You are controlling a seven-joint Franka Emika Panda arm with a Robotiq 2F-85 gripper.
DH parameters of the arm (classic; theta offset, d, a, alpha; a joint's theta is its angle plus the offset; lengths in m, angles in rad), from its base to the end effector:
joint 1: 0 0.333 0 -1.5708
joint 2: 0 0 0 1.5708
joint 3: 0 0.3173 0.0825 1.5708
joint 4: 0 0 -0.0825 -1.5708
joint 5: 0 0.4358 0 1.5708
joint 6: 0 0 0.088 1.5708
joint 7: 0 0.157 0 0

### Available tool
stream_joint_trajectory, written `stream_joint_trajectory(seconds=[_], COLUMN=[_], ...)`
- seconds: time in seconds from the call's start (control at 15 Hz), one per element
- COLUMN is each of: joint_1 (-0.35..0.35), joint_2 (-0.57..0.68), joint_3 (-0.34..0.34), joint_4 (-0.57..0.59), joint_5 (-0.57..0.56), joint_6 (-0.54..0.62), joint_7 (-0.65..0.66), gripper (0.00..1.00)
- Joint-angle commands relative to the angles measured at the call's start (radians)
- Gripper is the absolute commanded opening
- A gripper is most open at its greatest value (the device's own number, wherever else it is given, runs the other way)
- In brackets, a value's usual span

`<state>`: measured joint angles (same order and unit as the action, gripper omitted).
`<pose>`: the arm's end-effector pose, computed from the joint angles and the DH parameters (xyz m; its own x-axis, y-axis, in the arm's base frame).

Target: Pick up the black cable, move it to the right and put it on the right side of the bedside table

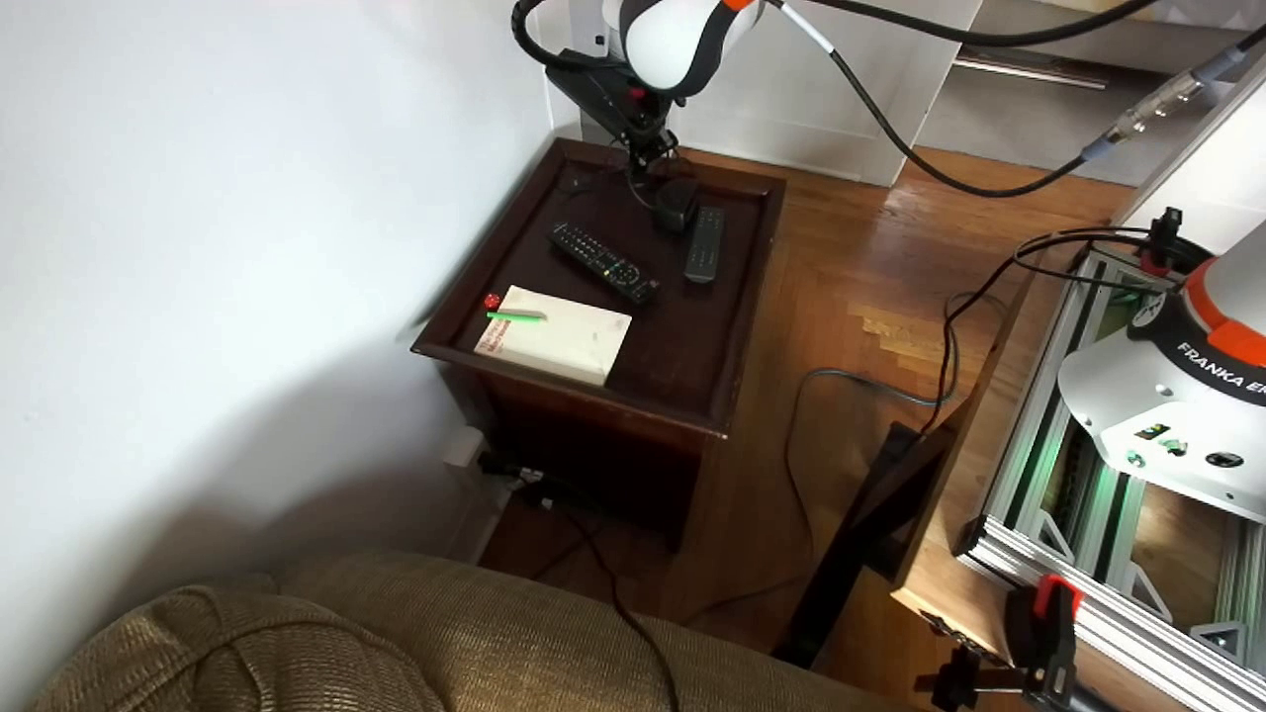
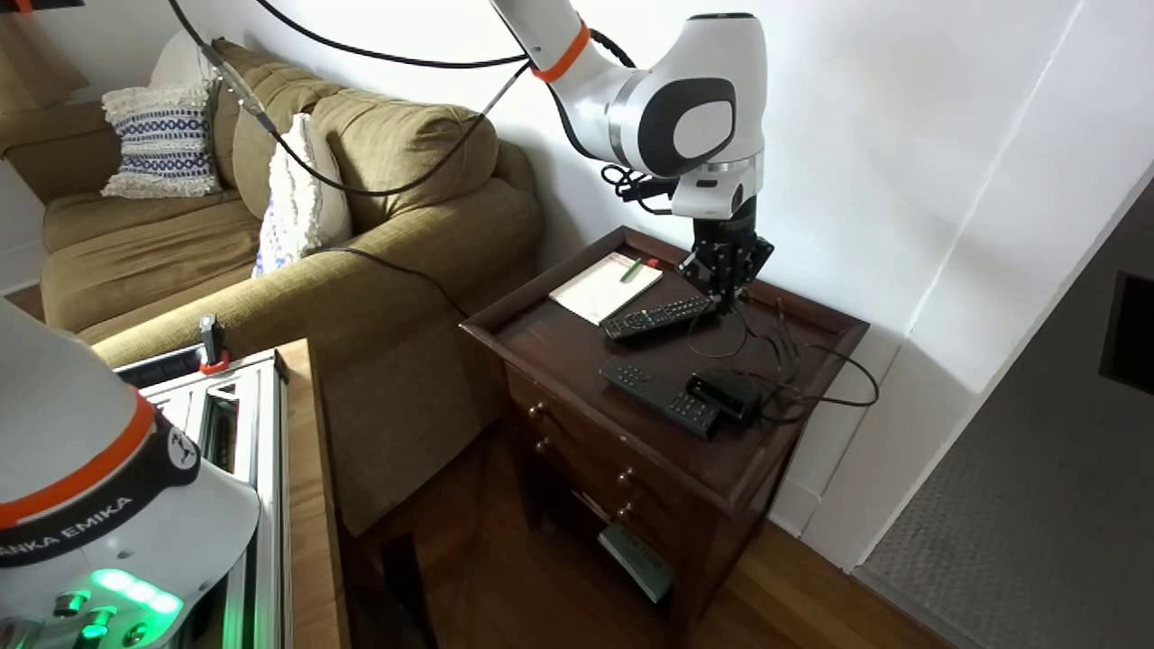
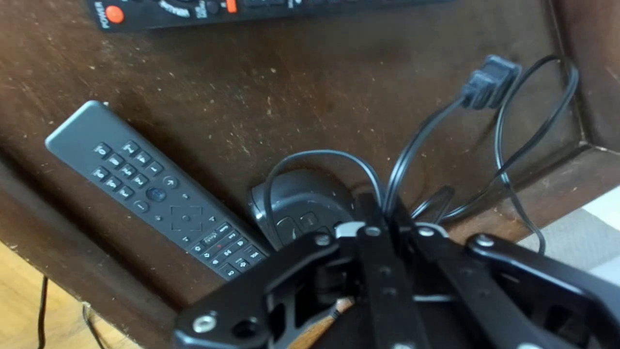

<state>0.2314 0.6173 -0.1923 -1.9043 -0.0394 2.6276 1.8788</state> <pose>0.6776 0.0239 0.0978 -0.1991 -0.9755 0.0940 -0.9721 0.1845 -0.1449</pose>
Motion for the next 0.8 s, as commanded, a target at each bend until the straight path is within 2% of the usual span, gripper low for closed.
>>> stream_joint_trajectory(seconds=[0.0, 0.33, 0.73], joint_1=[-0.022, -0.037, -0.038], joint_2=[0.067, 0.13, 0.209], joint_3=[0.001, 0.044, 0.045], joint_4=[0.043, 0.084, 0.177], joint_5=[0.036, 0.091, 0.134], joint_6=[0.049, 0.154, 0.179], joint_7=[0.071, 0.048, 0.047], gripper=[0.02, 0.02, 0.02])
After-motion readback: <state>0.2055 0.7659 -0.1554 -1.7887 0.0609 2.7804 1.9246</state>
